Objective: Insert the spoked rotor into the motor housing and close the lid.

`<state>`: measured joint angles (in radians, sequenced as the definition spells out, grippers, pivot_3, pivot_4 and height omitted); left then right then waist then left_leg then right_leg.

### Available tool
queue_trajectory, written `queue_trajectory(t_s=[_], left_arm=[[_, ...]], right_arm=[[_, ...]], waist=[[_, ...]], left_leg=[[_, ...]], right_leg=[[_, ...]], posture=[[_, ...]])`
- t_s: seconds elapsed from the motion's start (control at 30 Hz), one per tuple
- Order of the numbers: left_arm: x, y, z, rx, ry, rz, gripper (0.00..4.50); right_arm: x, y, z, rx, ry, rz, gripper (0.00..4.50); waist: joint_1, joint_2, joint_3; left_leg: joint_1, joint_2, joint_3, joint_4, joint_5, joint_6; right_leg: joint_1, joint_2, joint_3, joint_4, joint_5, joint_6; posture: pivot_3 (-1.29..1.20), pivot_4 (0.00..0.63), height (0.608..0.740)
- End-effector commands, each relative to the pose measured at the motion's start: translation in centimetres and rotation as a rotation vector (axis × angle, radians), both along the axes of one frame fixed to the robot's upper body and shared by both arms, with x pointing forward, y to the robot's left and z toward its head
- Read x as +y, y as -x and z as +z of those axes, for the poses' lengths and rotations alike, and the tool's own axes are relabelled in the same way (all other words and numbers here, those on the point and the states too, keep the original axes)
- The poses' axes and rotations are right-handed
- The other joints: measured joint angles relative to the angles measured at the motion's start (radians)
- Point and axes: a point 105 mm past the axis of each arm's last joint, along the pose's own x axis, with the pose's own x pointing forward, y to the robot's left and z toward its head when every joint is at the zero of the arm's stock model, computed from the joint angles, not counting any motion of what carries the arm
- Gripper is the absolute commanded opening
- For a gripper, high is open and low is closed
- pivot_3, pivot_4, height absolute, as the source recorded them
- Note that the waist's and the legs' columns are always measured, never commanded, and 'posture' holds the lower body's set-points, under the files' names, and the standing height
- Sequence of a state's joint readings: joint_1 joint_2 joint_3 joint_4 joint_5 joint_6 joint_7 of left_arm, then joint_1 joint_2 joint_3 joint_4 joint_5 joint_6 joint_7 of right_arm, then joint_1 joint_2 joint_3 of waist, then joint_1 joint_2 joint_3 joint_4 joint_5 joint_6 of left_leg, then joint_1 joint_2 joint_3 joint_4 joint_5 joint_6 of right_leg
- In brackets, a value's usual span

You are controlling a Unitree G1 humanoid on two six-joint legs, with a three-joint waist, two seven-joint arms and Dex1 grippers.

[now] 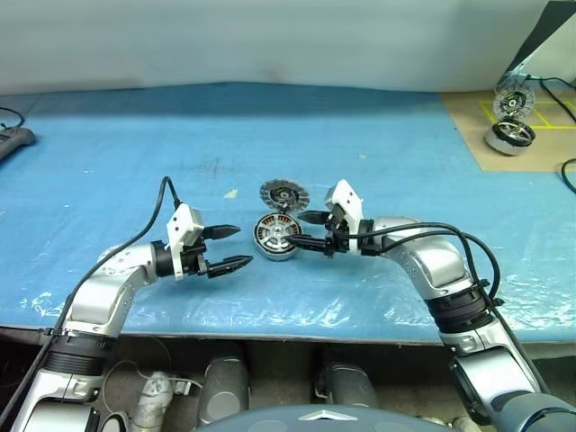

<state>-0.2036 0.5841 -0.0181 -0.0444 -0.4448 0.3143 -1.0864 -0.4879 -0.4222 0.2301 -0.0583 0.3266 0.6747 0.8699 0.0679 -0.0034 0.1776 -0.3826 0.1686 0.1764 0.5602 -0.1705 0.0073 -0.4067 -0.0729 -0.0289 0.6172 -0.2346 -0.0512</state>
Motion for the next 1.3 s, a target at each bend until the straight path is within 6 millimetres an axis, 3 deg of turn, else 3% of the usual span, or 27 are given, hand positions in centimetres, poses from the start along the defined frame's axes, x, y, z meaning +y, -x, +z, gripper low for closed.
queue_trajectory(t_s=[0.03, 0.13, 0.2, 0.3, 0.47, 0.6, 0.73, 0.87, 0.93, 1.07, 1.3], left_arm=[[0.3, 0.0, 1.1, -0.044, 0.007, 0.000, 4.01], [0.3, 0.0, 1.1, -0.043, 0.008, 0.003, 4.01], [0.4, 0.0, 1.1, -0.041, 0.008, 0.004, 4.01], [0.4, 0.0, 1.1, -0.041, 0.008, 0.004, 4.01], [0.3, 0.1, 1.1, -0.040, 0.008, -0.001, 4.01], [0.3, 0.3, 1.0, -0.040, 0.008, -0.002, 4.01], [0.3, 0.3, 1.0, -0.039, 0.008, 0.001, 4.01], [0.2, 0.4, 0.9, -0.039, 0.007, -0.002, 4.01], [0.2, 0.5, 0.9, -0.038, 0.007, -0.004, 4.01], [0.0, 0.5, 0.8, -0.038, 0.008, -0.009, 4.01], [-0.2, 0.3, 0.7, -0.031, 0.013, -0.010, 4.01]], right_arm=[[0.6, 0.2, 2.4, -0.068, -0.049, 0.035, 3.26], [0.6, 0.3, 3.6, -0.093, -0.095, 0.043, 3.26], [1.0, 0.3, 4.3, -0.089, -0.140, 0.051, 2.86], [1.5, 0.3, 4.4, -0.081, -0.159, 0.059, 1.89], [3.0, -1.4, 2.2, -0.073, -0.106, -0.013, 0.06], [3.6, -1.9, 1.6, -0.055, -0.102, -0.033, 0.02], [3.5, -1.8, -0.3, -0.056, -0.005, -0.022, 0.02], [2.0, -1.3, -4.9, -0.090, 0.276, 0.020, 0.02], [1.5, -1.4, -5.5, -0.092, 0.302, 0.019, 0.02], [1.5, -1.2, -4.5, -0.085, 0.232, 0.015, 0.02], [1.0, -0.7, 2.6, 0.008, -0.217, -0.004, 0.02]], waist=[[0.001, 0.000, 0.000], [0.001, 0.000, 0.000], [0.000, 0.000, 0.000], [0.000, 0.000, 0.000], [-0.002, 0.000, 0.000], [0.000, 0.000, 0.000], [0.000, 0.000, 0.000], [0.000, 0.000, 0.000], [0.000, 0.000, -0.001], [0.002, 0.000, -0.001], [0.002, -0.001, -0.001]], left_leg=[[0.000, 0.000, 0.000, 0.000, 0.000, 0.000], [0.000, 0.000, 0.000, 0.000, 0.000, 0.000], [0.000, 0.000, 0.000, 0.000, 0.000, 0.000], [0.000, 0.000, 0.000, 0.000, 0.000, 0.000], [0.000, 0.000, 0.000, 0.001, 0.000, 0.000], [0.000, 0.000, 0.000, 0.001, 0.000, -0.001], [-0.001, 0.000, 0.000, 0.001, 0.001, -0.001], [0.001, 0.000, 0.000, 0.001, 0.001, -0.001], [0.004, 0.000, 0.000, 0.000, 0.001, -0.001], [0.011, 0.000, 0.000, 0.000, -0.002, 0.002], [0.008, 0.000, 0.000, 0.000, -0.002, 0.002]], right_leg=[[0.000, 0.000, 0.000, 0.000, 0.000, 0.000], [0.000, 0.000, 0.000, 0.000, 0.000, 0.000], [0.000, 0.000, 0.000, 0.000, 0.000, 0.000], [0.000, 0.000, 0.000, 0.001, 0.000, 0.000], [0.000, 0.000, 0.000, 0.001, 0.000, 0.000], [0.000, 0.000, 0.000, 0.001, 0.000, 0.000], [0.000, 0.000, 0.000, 0.001, 0.000, 0.000], [0.001, 0.000, 0.000, 0.001, 0.000, 0.000], [0.004, 0.000, 0.000, 0.001, 0.000, 0.000], [0.011, 0.000, 0.001, 0.001, 0.000, 0.001], [0.008, 0.000, 0.001, 0.000, 0.000, 0.000]], posture=[[0.00, 0.150, 0.740], [0.00, 0.150, 0.740], [0.00, 0.150, 0.740], [0.00, 0.150, 0.740], [0.00, 0.150, 0.740], [0.00, 0.150, 0.740], [0.00, 0.150, 0.740], [0.00, 0.150, 0.740], [0.00, 0.150, 0.740], [0.00, 0.150, 0.740], [0.00, 0.150, 0.740]])
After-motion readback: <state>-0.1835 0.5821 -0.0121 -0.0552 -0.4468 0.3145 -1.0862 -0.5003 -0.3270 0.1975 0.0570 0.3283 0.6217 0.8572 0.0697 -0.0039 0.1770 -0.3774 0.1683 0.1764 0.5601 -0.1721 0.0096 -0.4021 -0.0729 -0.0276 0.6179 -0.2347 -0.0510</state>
